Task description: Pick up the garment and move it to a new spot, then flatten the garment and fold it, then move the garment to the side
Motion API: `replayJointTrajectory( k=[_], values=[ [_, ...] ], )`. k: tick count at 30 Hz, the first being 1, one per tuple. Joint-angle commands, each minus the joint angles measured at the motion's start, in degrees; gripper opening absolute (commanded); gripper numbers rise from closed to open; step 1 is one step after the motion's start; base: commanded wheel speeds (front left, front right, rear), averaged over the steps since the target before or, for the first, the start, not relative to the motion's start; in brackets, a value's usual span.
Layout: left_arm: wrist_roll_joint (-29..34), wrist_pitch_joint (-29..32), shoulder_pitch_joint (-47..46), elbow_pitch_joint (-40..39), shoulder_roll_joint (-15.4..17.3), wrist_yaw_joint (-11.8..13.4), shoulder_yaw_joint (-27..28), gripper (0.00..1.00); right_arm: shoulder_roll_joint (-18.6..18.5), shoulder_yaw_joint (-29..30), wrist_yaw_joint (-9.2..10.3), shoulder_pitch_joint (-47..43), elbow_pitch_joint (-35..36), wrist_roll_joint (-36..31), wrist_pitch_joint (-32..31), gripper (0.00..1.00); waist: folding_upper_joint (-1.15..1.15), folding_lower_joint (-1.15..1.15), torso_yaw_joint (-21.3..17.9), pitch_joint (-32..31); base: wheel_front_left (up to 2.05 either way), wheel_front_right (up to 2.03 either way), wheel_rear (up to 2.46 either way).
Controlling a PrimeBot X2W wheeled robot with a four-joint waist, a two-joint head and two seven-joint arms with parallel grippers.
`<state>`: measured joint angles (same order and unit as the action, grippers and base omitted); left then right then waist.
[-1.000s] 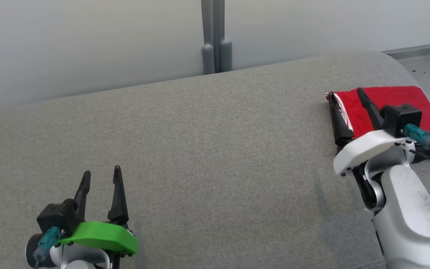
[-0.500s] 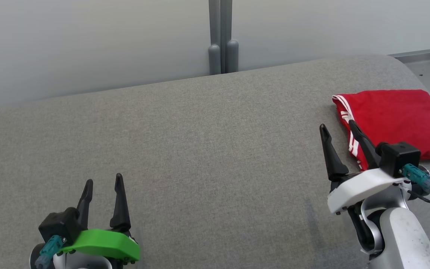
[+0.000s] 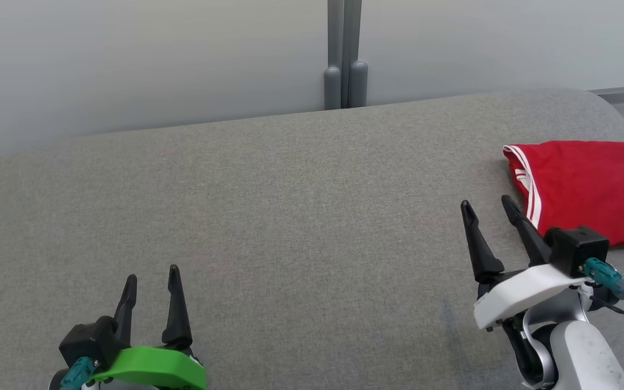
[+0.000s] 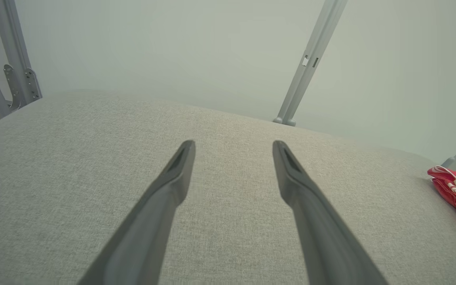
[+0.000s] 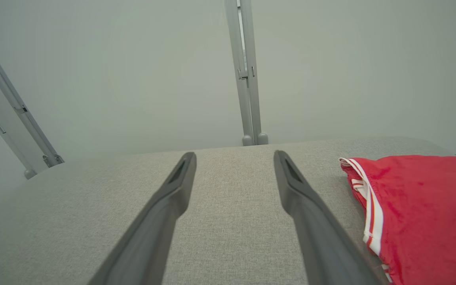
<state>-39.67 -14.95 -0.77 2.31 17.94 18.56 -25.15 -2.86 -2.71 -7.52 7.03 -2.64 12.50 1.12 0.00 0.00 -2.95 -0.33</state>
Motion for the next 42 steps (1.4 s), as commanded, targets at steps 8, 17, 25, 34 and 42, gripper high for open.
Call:
replayJointTrajectory(
  k=[8, 17, 25, 34, 42],
  values=[
    [2.5, -0.29, 2.48, -0.57, -1.4, -1.47, 2.49, 1.0, -0.12, -0.58, 0.06, -1.88, -0.1, -0.29, 0.79, 1.0, 0.0, 0.0, 1.27, -0.53, 0.0, 0.0, 0.0],
    [5.97, -0.3, 4.71, -0.78, -2.98, -5.04, 6.35, 1.0, -0.12, -1.54, 0.06, -2.39, -0.65, -0.38, 1.2, 1.0, 0.0, 0.0, 1.5, -1.13, 0.0, 0.0, 0.0],
    [8.96, -0.29, 5.83, 0.41, -4.8, -8.78, 9.93, 1.0, -0.11, -1.97, 0.06, -2.47, -0.92, -0.09, 1.13, 1.0, 0.0, 0.0, 1.59, -1.46, 0.0, 0.0, 0.0],
    [12.2, -0.29, 6.44, 0.86, -6.84, -10.53, 13.6, 1.0, -0.11, -2.21, 0.06, -2.39, -0.68, -0.02, 1.18, 1.0, 0.0, 0.0, 1.57, -1.34, 0.0, 0.0, 0.0],
    [13.58, -0.29, 6.36, 2.23, -7.56, -11.52, 15.22, 1.0, -0.12, -2.0, 0.06, -2.23, -0.68, 0.19, 1.17, 1.0, 0.0, 0.0, 1.47, -1.25, 0.0, 0.0, 0.0]
  ],
)
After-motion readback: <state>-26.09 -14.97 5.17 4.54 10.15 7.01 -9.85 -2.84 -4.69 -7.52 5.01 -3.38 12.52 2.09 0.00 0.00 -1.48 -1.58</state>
